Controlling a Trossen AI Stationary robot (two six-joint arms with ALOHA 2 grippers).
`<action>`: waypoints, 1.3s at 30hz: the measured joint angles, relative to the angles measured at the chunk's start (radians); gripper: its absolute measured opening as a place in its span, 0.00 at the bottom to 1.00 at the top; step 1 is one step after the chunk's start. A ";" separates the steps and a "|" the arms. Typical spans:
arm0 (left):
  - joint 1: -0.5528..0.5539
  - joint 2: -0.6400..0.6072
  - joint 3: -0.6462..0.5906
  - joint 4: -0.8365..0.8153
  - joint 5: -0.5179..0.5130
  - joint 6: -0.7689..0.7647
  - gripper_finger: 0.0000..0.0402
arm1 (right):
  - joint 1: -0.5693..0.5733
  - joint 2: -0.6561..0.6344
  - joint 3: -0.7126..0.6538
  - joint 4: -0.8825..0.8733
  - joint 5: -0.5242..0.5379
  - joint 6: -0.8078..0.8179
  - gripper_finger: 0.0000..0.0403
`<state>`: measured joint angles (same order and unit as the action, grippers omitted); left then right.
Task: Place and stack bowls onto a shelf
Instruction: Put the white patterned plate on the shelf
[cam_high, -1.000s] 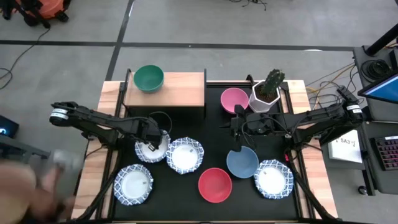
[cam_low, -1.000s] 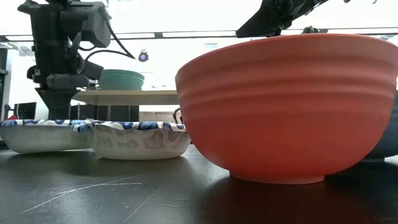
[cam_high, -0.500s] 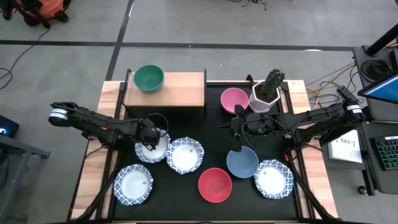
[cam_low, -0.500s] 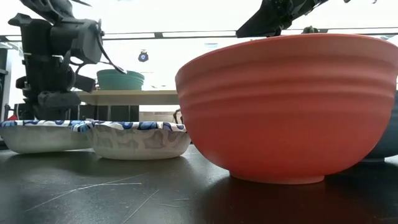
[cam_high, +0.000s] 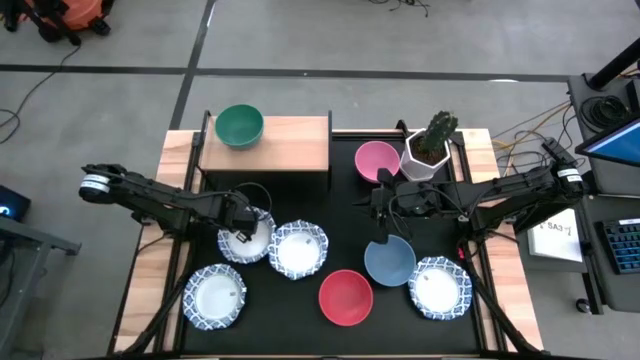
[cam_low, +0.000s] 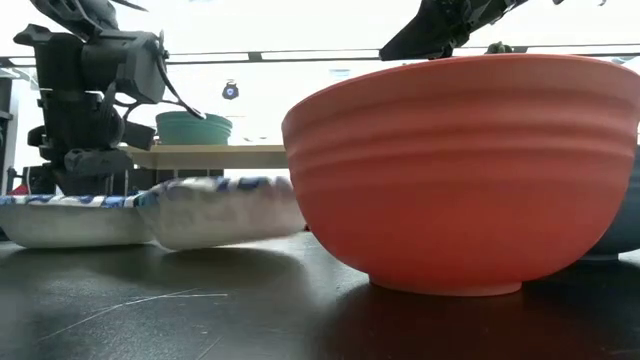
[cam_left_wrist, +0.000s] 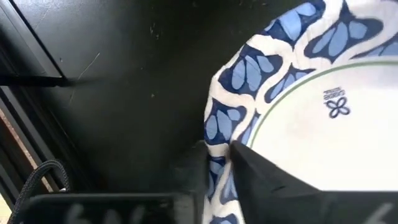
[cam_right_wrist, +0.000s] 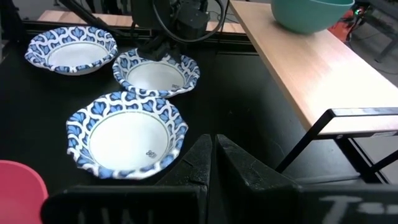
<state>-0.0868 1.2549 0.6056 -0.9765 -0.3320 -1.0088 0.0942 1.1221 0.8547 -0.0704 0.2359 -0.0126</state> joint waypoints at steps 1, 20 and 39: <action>0.000 0.000 0.000 0.000 0.000 0.000 0.08 | 0.000 0.000 0.000 0.000 0.000 0.002 0.03; -0.014 -0.081 0.347 -0.144 -0.052 0.283 0.00 | 0.061 0.000 0.000 -0.078 0.000 0.034 0.03; 0.088 -0.048 0.806 -0.013 -0.216 0.785 0.00 | 0.118 0.000 0.000 -0.122 0.000 0.038 0.03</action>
<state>0.0011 1.2065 1.4119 -0.9892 -0.5480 -0.2240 0.2125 1.1221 0.8543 -0.1923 0.2356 0.0253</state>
